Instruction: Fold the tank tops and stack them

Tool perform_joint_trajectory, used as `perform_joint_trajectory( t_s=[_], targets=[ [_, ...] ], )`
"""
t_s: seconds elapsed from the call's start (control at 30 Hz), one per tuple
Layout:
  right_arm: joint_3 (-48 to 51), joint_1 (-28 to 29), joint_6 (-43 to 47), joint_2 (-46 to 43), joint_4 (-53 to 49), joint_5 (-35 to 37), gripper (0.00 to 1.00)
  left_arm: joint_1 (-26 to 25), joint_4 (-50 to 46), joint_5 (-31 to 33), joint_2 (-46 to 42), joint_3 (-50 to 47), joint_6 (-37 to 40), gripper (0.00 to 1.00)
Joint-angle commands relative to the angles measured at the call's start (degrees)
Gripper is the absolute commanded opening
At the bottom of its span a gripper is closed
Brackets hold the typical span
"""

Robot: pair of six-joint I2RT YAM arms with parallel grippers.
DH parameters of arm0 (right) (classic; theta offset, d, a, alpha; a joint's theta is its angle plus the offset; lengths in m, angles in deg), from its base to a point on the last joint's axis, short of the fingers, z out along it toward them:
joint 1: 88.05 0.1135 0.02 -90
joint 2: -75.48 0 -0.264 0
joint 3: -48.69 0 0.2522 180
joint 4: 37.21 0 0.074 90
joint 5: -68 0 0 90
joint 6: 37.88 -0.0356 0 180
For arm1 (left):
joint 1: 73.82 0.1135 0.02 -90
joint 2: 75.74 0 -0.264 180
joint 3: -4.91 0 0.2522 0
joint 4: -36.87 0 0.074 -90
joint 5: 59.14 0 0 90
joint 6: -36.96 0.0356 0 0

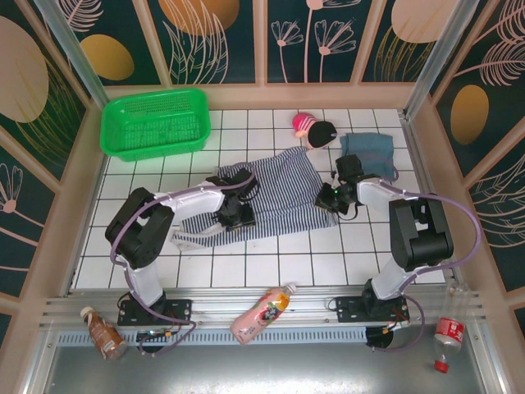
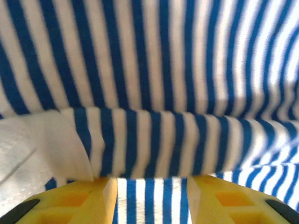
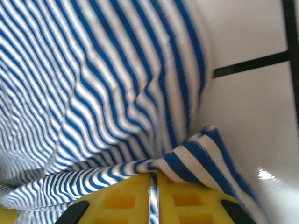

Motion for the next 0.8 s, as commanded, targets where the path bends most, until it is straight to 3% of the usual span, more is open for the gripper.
perform_joint_trajectory(
  t_s=[0.0, 0.23, 0.37, 0.47, 0.77],
  targets=[
    [-0.34, -0.21, 2.43, 0.04, 1.14, 3.96, 0.13, 2.07, -1.1, 3.54, -2.38, -0.62, 2.91, 0.45],
    [-0.25, 2.16, 0.63, -6.08, 1.49, 2.03, 0.13, 2.65, -2.23, 2.46, -5.72, -2.36, 2.95, 0.5],
    [3.64, 4.65, -1.42, -8.48, 2.8, 0.04, 0.13, 3.18, -4.84, 5.1, -8.85, -5.43, 4.62, 0.5],
    [5.35, 4.83, -0.49, -7.18, 3.1, 0.65, 0.13, 4.57, -6.56, 8.09, -10.42, -7.67, 5.72, 0.5],
    [7.68, 5.02, 1.2, -4.35, -3.13, 5.84, 0.13, 5.87, -6.43, 9.08, -13.63, -15.58, 4.25, 0.5]
  ],
)
